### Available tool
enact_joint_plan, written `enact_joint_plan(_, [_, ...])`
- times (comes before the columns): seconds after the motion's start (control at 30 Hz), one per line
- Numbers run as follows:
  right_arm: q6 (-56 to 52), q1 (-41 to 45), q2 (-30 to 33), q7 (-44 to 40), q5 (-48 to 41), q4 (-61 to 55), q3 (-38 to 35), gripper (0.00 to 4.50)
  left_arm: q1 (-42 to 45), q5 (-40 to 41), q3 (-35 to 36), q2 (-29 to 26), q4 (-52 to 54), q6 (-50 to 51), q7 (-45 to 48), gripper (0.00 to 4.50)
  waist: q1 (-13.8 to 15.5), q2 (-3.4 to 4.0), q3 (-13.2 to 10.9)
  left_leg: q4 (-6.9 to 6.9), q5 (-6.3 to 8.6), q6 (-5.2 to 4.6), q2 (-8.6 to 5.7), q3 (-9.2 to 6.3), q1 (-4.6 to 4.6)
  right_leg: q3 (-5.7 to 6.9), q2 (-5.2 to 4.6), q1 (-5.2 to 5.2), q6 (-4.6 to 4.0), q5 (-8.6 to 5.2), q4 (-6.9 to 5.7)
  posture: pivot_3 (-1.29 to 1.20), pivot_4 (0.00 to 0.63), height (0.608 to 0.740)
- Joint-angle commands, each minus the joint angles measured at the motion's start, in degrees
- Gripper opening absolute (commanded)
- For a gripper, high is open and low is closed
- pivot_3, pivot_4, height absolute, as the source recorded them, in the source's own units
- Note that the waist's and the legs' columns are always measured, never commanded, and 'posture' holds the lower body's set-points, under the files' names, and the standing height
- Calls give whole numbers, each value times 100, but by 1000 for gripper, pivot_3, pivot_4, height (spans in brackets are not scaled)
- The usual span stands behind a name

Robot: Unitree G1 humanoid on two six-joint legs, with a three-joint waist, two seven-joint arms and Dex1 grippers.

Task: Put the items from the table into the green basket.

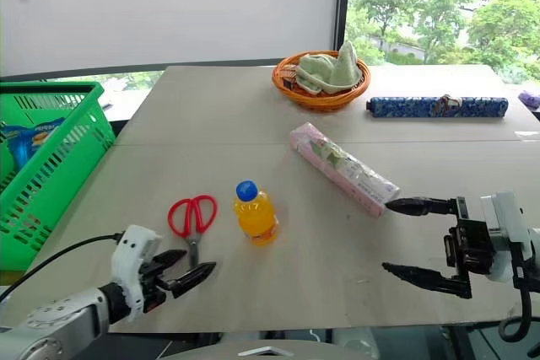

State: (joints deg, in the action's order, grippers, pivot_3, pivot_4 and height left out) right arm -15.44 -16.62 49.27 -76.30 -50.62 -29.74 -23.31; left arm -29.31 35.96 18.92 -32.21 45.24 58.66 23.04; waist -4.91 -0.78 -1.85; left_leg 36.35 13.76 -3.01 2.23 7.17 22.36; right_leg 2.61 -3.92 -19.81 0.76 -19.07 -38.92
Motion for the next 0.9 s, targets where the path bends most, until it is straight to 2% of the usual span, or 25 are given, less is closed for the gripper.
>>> enact_joint_plan(0.03, [-89, 86, 24, 40, -129, -80, -177, 4500, -137, -520, -398, 244, 222, 685, -1037, 4466, 3, 2, 2, 0, 0, 0, 0, 0, 0, 0, -1, 1, -14, -8, 3, -154, 25, 740])
enact_joint_plan(0.17, [-48, 159, 6, -22, -28, 67, -151, 4500, -445, -1201, -1211, 187, 290, 1081, -1808, 4466, -18, 18, 12, -2, 4, -4, -2, 6, -32, -8, -1, 31, -16, -9, 9, -149, 20, 740])
enact_joint_plan(0.27, [-72, 279, -14, 23, -55, 107, -126, 4500, -405, -1262, -1029, 971, 262, 1279, -2292, 4466, -59, 52, 25, -15, 4, -4, 1, 9, -63, -43, 22, 43, -18, -11, 6, -144, 20, 740])
enact_joint_plan(0.33, [-114, 351, -6, 49, -80, 113, -109, 4500, -348, -1452, -983, 1275, 220, 1384, -2566, 3855, -59, 59, 30, -17, 4, -4, 3, -2, -74, -58, 43, 53, -20, -12, 5, -145, 21, 740])
enact_joint_plan(0.37, [-138, 394, 0, 69, -88, 112, -96, 4500, -276, -1544, -804, 1607, 154, 1493, -2778, 3630, -58, 61, 31, -17, 4, -4, 3, -7, -75, -59, 48, 55, -20, -12, 5, -143, 21, 740])
enact_joint_plan(0.47, [-225, 559, 4, 193, -110, 89, -48, 4500, -157, -1677, -426, 2372, 8, 1810, -3170, 2561, -57, 82, 43, -17, 5, -2, 2, -32, -77, -76, 69, 60, -22, -12, 8, -143, 22, 740])
enact_joint_plan(0.6, [-364, 750, -32, 384, -193, 8, -4, 4500, -248, -1987, -503, 2480, -120, 1896, -3354, 1163, -59, 91, 47, -21, 6, -1, 2, -40, -93, -93, 85, 78, -25, -14, 7, -144, 23, 740])
enact_joint_plan(0.67, [-397, 812, -61, 452, -184, -20, 23, 4500, -295, -2118, -475, 2474, -197, 1925, -3409, 459, -59, 90, 48, -35, 7, 1, 0, -42, -147, -113, 96, 99, -31, -18, 8, -147, 23, 740])
enact_joint_plan(0.73, [-401, 848, -82, 495, -158, -27, 48, 4500, -306, -2226, -406, 2465, -294, 1892, -3438, 158, -60, 91, 48, -62, 10, 7, -3, -41, -167, -146, 110, 114, -42, -26, 10, -147, 23, 740])
enact_joint_plan(0.8, [-409, 863, -107, 520, -144, -32, 53, 4500, -298, -2353, -389, 2419, -393, 1753, -3452, 149, -60, 91, 48, -86, 10, 8, -4, -43, -187, -179, 133, 114, -50, -29, 10, -150, 23, 740])
enact_joint_plan(0.9, [-416, 873, -150, 557, -146, -54, 62, 4500, -52, -2268, -78, 2644, -377, 1222, -3325, 149, -59, 91, 48, -106, 10, 8, -4, -65, -211, -214, 168, 115, -61, -35, 9, -153, 24, 740])
